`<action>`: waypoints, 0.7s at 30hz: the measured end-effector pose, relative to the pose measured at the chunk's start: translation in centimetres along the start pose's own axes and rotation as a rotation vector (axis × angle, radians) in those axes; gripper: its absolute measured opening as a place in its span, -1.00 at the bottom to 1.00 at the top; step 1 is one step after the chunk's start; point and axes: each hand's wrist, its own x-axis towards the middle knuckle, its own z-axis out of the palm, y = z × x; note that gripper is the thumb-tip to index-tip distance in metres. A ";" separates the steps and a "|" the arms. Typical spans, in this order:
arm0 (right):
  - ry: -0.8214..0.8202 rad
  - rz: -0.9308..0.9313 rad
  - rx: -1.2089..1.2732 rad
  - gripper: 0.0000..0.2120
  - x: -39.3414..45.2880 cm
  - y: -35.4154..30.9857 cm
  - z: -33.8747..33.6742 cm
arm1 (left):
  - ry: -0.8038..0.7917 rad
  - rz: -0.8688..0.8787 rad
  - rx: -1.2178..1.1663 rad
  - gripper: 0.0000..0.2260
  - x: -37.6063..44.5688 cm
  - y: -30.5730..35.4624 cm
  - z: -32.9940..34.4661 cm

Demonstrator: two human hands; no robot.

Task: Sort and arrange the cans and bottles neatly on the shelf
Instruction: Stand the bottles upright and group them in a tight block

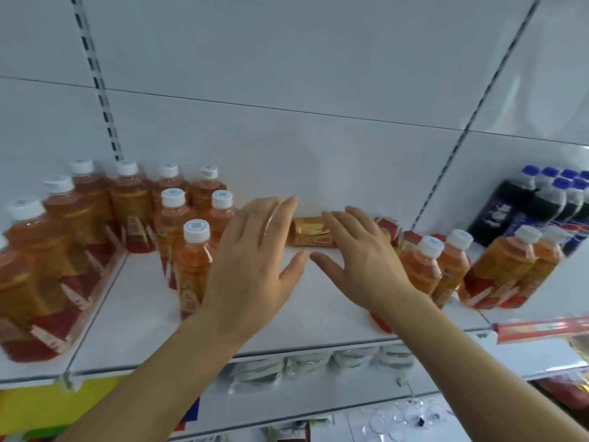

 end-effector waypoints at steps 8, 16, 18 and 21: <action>-0.059 -0.054 -0.043 -0.24 2.1 5.7 -7.1 | -0.316 -0.183 -0.158 -0.19 4.7 1.7 5.7; -0.298 -0.140 -0.075 -0.20 8.4 14.3 -7.8 | -0.591 -0.331 0.218 -0.02 7.9 -0.4 14.0; -0.373 -0.157 -0.064 -0.19 10.1 16.0 -7.0 | -0.614 -0.356 0.276 0.01 8.0 -0.6 15.7; -0.487 -0.207 -0.064 -0.17 12.1 17.5 -5.2 | -0.610 -0.398 0.258 0.04 7.4 -1.1 17.3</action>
